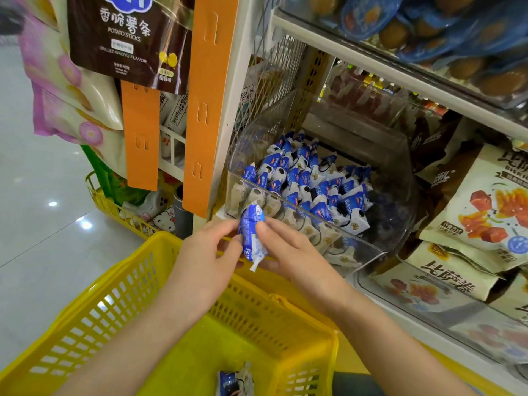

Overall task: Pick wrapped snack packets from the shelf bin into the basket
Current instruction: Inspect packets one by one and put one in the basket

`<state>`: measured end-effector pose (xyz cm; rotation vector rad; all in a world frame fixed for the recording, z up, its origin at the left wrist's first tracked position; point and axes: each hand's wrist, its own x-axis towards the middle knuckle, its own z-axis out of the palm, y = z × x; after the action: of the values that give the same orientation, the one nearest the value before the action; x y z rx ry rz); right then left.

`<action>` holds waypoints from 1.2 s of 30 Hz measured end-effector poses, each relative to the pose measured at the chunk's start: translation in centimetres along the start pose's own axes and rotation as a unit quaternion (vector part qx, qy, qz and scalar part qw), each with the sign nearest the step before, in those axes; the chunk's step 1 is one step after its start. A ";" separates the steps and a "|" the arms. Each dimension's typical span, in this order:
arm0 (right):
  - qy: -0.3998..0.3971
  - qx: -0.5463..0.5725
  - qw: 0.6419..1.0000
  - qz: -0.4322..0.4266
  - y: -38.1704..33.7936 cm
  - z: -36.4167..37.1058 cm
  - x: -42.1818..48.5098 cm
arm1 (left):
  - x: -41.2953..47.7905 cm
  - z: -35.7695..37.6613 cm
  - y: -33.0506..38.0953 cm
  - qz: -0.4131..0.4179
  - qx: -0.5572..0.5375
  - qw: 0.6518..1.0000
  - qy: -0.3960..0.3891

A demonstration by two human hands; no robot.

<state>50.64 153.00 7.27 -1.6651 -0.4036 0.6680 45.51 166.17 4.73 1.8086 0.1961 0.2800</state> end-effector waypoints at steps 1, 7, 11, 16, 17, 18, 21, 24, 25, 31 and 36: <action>-0.003 0.000 1.000 0.001 0.0 0.1 0.0 | -0.1 -0.1 0.0 0.007 0.008 1.000 0.005; 0.005 0.009 1.000 -0.015 0.5 0.3 0.5 | 0.4 -0.1 0.0 -0.008 -0.013 1.000 0.018; 0.068 -0.009 0.996 -0.049 0.9 0.6 0.8 | 0.5 -0.2 0.6 -0.066 -0.159 0.985 -0.009; 0.155 -0.146 0.967 -0.140 1.4 0.9 0.4 | 0.6 0.8 0.7 -0.138 -0.234 0.960 -0.071; 0.154 -0.156 0.965 -0.146 1.4 1.0 0.4 | 0.4 1.0 0.6 -0.131 -0.227 0.963 -0.064; 0.147 -0.162 0.964 -0.150 1.5 1.1 0.4 | 0.4 1.0 0.5 -0.128 -0.222 0.965 -0.048; 0.112 -0.147 0.971 -0.150 0.6 0.8 0.3 | 0.7 0.4 0.4 -0.117 -0.236 0.965 -0.005; 0.121 -0.088 0.973 -0.175 -0.6 0.1 0.1 | 1.2 -0.2 0.7 -0.097 -0.238 0.966 -0.016; 0.136 -0.076 0.971 -0.184 -0.9 0.0 0.0 | 1.2 -0.3 1.0 -0.092 -0.239 0.966 -0.032; 0.172 -0.102 0.954 -0.223 -2.2 -0.3 -0.1 | 1.4 -0.2 2.1 -0.054 -0.224 0.971 -0.056; 0.281 -0.231 0.911 -0.197 -3.9 -4.9 4.0 | 2.8 -0.2 2.9 -0.036 -0.224 0.974 -0.027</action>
<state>57.20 152.46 10.69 -2.0460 -0.4787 -0.2395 48.08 166.38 7.84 1.3566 0.1457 0.2046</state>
